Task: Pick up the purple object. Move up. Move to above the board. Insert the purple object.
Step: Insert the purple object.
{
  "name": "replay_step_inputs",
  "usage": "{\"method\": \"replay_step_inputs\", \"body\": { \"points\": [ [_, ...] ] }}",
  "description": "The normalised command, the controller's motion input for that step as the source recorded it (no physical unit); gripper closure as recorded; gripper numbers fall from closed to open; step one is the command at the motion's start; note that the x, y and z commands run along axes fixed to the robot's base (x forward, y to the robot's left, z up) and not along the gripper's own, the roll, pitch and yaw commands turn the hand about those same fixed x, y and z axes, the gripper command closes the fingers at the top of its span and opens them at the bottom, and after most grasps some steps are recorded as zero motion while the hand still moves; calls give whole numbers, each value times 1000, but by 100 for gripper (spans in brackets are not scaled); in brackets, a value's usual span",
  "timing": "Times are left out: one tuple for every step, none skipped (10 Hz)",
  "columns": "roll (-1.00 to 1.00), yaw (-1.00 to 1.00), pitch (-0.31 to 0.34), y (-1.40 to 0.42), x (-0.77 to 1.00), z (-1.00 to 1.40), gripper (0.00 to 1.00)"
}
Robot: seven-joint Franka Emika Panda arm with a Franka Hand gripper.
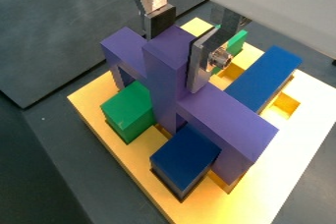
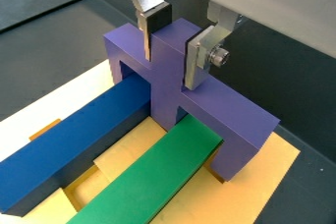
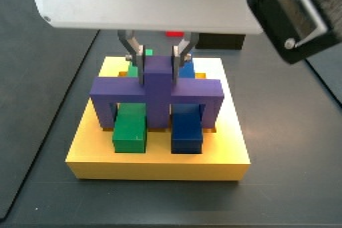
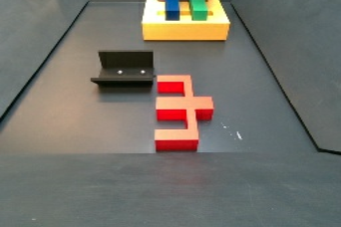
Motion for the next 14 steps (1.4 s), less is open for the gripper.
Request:
{"method": "replay_step_inputs", "body": {
  "points": [
    [0,86,0,0,46,0,100],
    [0,69,0,-29,0,-17,100],
    [0,0,-7,-91,-37,-77,100],
    [0,0,0,-117,-9,-69,100],
    [-17,0,-19,-91,0,-63,100],
    [0,0,-26,0,49,-149,100],
    [0,0,-53,0,20,-297,100],
    [6,0,-23,0,129,-369,100],
    [21,0,-37,0,34,-423,100],
    [20,0,-54,0,0,-457,100],
    [0,0,-86,0,0,-414,100],
    [0,140,-6,-134,109,-166,100],
    [0,177,0,-100,197,-129,100],
    [0,31,-16,0,137,-183,100]
  ]
}}
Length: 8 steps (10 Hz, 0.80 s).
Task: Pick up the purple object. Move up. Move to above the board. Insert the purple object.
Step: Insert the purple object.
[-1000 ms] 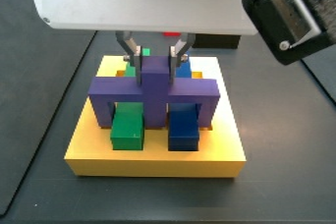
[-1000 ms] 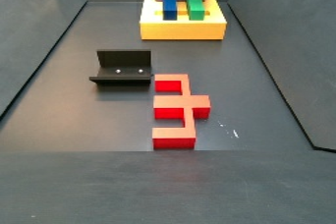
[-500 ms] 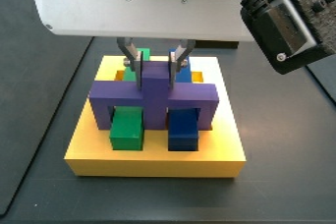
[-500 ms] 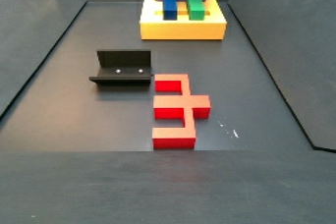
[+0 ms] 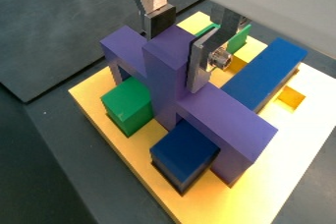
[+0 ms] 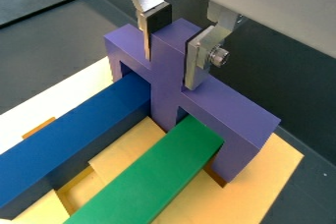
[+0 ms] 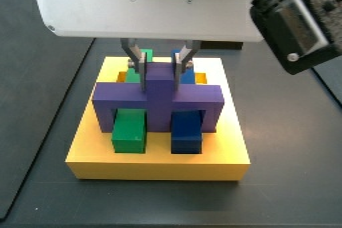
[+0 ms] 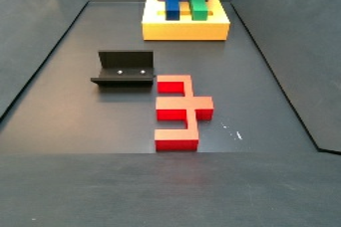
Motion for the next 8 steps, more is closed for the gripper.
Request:
{"method": "replay_step_inputs", "body": {
  "points": [
    [-26,77,-11,0,131,-111,100],
    [-17,71,-39,0,46,-169,100],
    [-4,0,-94,0,0,-269,100],
    [-120,37,-150,0,0,-246,100],
    [-64,249,-60,-111,151,-203,100],
    [-34,234,-49,-57,129,-214,100],
    [-33,103,-60,0,103,-197,100],
    [-39,83,-67,0,114,-203,100]
  ]
}}
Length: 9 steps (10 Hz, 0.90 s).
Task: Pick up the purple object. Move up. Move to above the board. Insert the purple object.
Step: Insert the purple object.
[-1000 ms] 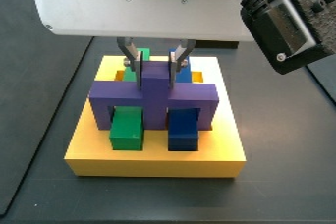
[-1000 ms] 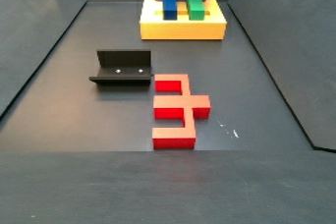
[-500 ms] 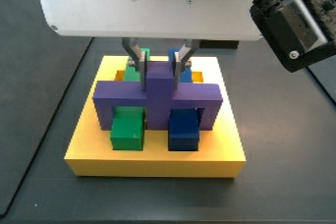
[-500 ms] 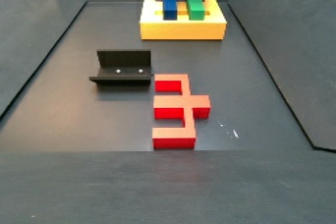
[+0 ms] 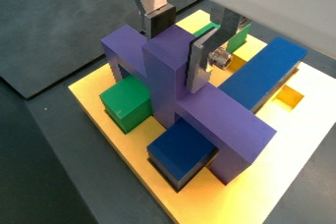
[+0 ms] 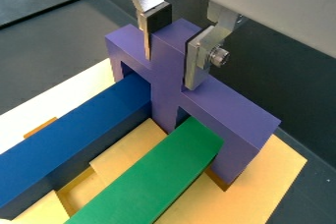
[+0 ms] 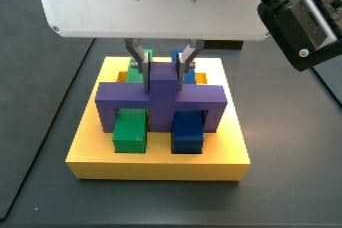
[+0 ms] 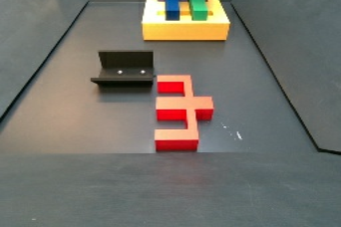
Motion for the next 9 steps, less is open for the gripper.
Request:
{"method": "replay_step_inputs", "body": {
  "points": [
    [-19,0,-89,0,0,-277,100],
    [0,0,-137,0,-140,-346,100],
    [-61,0,-179,14,-223,-306,100],
    [-53,0,-180,60,-186,-349,100],
    [-60,-6,-180,103,-46,-423,100],
    [-4,-103,-41,0,314,-354,100],
    [7,-171,0,0,369,-271,100],
    [37,-229,51,-6,414,-254,100],
    [36,-269,73,0,443,-240,100]
  ]
}}
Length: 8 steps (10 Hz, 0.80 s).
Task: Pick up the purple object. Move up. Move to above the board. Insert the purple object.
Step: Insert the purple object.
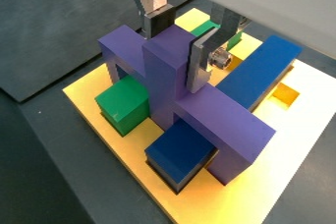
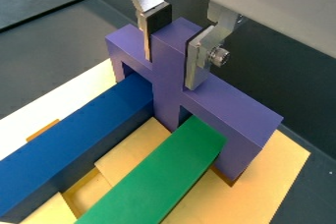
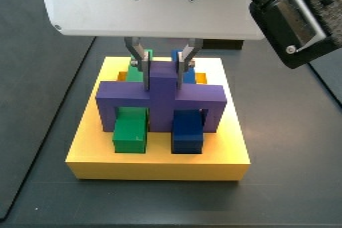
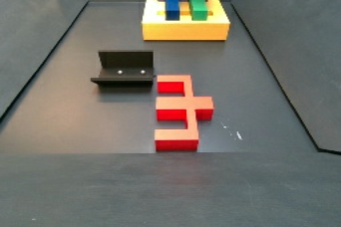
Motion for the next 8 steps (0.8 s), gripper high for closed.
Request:
{"method": "replay_step_inputs", "body": {
  "points": [
    [44,-246,44,0,317,-249,100],
    [41,-251,60,0,326,-214,100],
    [23,-129,0,0,66,-246,100],
    [23,-63,0,0,0,-283,100],
    [17,-54,0,0,0,-211,100],
    [0,-49,-10,0,0,-200,100],
    [0,-34,-29,0,0,-249,100],
    [0,-6,-74,0,0,-431,100]
  ]
}}
